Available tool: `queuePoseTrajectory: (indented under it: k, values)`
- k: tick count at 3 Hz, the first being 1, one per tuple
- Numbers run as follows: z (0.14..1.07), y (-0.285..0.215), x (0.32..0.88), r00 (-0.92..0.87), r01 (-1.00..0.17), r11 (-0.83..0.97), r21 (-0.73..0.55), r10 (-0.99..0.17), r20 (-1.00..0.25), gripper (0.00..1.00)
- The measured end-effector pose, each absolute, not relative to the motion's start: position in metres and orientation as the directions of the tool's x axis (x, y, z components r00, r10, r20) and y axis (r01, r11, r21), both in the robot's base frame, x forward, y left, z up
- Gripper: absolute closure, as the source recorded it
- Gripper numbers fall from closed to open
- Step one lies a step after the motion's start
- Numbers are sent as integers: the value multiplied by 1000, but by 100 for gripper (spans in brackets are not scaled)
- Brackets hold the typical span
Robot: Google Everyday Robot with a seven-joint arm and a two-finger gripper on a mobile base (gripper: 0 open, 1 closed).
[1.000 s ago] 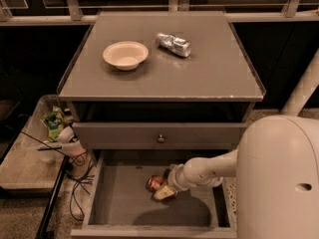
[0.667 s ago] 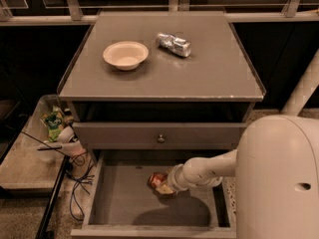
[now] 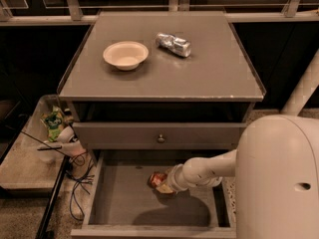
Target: Pick coke can from middle drawer and place on counter
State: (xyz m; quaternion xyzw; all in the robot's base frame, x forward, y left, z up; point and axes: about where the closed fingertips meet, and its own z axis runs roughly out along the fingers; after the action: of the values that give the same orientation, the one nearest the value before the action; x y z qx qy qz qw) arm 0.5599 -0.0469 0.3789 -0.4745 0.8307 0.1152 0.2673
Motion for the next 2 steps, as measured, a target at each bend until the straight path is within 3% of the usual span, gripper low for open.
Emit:
queuePoseTrajectory:
  k: [1,2]
  values:
    - [387,-44,547,-379,-872,486,-49,-736,-561,100]
    - [406,-58,521,-363,-885,464,-26,-726,-584,100]
